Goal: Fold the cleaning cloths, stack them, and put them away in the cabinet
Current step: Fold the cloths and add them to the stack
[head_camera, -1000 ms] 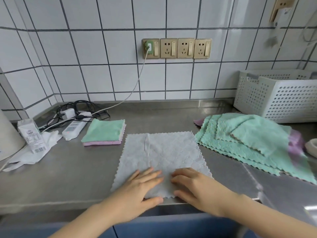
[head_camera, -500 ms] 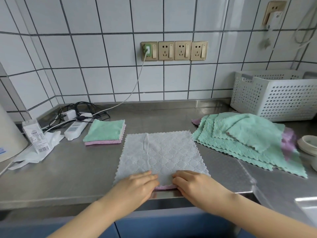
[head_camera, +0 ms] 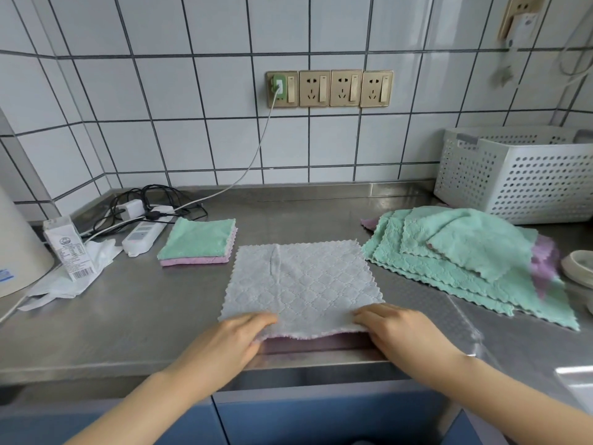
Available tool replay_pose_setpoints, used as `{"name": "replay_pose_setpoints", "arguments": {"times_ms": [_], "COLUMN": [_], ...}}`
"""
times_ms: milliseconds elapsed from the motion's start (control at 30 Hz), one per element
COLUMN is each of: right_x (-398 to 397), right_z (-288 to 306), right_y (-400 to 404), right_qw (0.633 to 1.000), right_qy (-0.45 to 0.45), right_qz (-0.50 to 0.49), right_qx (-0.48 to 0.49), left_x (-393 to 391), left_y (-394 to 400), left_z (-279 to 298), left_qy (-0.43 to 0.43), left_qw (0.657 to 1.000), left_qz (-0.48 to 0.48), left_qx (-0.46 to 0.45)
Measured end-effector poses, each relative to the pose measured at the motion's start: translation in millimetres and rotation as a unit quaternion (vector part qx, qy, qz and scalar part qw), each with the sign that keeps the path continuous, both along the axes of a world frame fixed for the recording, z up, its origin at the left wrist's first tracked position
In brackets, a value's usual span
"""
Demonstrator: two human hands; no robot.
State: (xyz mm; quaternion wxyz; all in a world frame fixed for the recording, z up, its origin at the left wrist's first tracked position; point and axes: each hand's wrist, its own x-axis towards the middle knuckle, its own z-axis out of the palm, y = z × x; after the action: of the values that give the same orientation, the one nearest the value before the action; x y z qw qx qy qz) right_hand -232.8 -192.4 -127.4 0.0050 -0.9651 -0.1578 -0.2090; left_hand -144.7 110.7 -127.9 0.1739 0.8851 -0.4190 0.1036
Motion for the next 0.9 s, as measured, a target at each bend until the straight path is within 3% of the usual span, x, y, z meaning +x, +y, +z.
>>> {"name": "replay_pose_setpoints", "arguments": {"times_ms": [167,267,367,467,567,633,767,900], "right_x": [-17,-26,-34,-28,4,34,74,85], "right_z": [-1,13,38,59,60,52,19,8], "right_y": [-40,-42,-36,-32,-26,-24,-27,-32], "right_qw": [0.994,0.97,0.916,0.844,0.768,0.763,0.801,0.814], "right_qy": [0.046,0.081,0.115,0.12,0.099,0.103,0.132,0.119], "right_qz": [-0.012,-0.024,-0.041,-0.008,-0.054,-0.122,-0.233,-0.267], "right_qx": [0.103,0.227,0.381,0.523,0.631,0.627,0.536,0.502], "left_x": [9,0,-8,-8,14,36,71,78], "left_y": [38,46,42,30,13,4,-2,-5], "left_z": [-2,9,34,58,61,51,20,9], "left_qy": [0.115,0.173,0.224,0.264,0.288,0.295,0.309,0.275], "left_qw": [0.99,0.975,0.944,0.89,0.86,0.857,0.847,0.856], "left_qz": [0.03,0.066,0.089,0.104,0.167,0.209,0.279,0.302], "left_qx": [-0.069,-0.123,-0.225,-0.357,-0.387,-0.368,-0.332,-0.319]}}
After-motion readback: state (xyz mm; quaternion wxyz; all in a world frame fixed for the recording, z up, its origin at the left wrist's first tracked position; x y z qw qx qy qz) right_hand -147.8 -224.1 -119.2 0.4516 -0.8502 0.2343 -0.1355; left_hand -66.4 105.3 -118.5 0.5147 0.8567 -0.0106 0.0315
